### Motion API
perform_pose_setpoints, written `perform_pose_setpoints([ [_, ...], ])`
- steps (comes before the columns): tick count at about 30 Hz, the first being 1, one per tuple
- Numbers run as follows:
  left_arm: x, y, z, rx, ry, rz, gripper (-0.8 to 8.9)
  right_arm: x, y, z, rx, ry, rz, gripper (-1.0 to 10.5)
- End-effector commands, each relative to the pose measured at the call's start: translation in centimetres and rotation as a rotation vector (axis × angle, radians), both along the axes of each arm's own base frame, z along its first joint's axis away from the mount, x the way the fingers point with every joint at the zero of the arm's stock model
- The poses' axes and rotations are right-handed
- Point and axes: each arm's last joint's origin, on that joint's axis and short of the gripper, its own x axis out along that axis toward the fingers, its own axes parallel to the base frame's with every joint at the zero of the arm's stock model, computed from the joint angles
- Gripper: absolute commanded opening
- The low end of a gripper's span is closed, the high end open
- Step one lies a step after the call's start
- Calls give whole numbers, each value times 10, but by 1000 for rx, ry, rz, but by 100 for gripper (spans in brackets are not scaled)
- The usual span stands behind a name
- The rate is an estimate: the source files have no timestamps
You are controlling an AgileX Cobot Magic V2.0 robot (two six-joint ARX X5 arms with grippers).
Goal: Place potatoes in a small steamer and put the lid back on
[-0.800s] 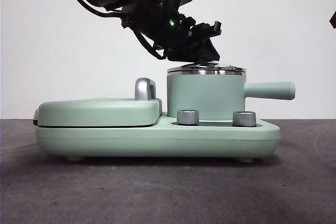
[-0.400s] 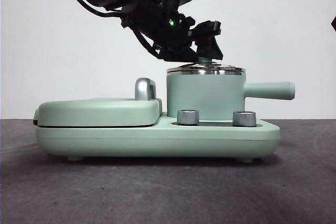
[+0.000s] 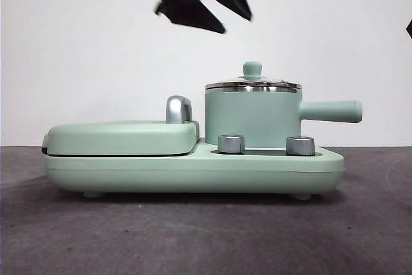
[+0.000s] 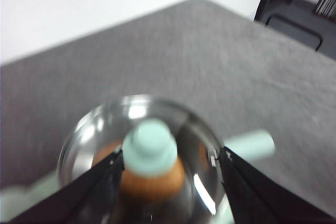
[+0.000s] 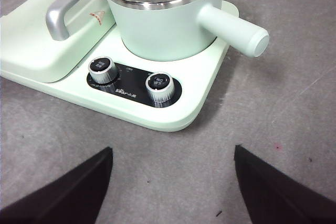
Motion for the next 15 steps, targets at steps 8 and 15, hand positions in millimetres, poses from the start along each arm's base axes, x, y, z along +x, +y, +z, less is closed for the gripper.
perform_pose_setpoints([
  [8, -40, 46, 8, 44, 125, 57, 297, 3, 2, 3, 3, -21, 19, 357],
  [15, -94, 92, -15, -8, 148, 117, 298, 21, 15, 4, 19, -29, 111, 357],
])
